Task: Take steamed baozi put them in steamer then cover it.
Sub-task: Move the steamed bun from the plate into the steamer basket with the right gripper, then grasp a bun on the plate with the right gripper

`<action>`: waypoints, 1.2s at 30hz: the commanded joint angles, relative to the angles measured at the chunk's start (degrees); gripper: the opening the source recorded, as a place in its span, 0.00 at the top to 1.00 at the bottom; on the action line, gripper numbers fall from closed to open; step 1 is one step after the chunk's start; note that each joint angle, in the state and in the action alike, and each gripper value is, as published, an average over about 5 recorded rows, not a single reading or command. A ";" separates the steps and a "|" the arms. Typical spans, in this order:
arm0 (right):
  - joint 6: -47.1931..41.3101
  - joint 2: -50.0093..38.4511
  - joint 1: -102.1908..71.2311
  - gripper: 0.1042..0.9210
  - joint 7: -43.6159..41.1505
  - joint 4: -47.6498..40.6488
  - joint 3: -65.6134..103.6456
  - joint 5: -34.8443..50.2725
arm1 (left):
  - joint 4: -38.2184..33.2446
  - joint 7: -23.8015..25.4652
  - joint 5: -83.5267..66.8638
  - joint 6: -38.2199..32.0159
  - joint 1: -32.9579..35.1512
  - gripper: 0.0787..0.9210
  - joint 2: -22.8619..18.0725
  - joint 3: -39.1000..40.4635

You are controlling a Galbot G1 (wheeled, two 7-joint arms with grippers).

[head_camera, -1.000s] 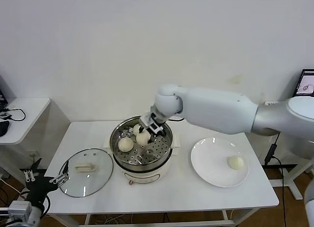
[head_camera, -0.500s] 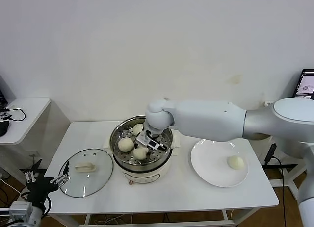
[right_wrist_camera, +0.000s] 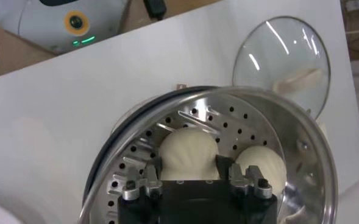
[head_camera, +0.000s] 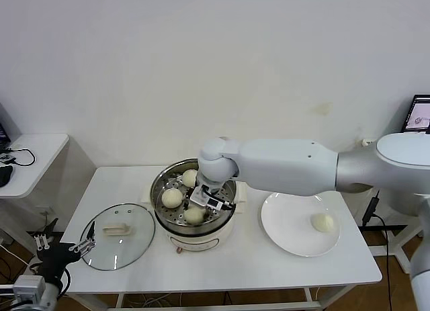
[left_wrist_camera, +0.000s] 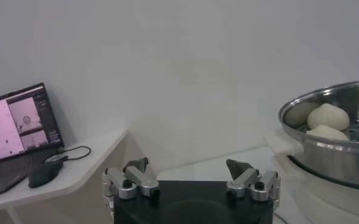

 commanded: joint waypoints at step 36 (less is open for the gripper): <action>-21.03 -42.67 -11.63 0.12 -6.33 1.79 22.06 -0.57 | 0.43 0.22 -1.28 0.71 -2.16 0.12 4.46 -0.23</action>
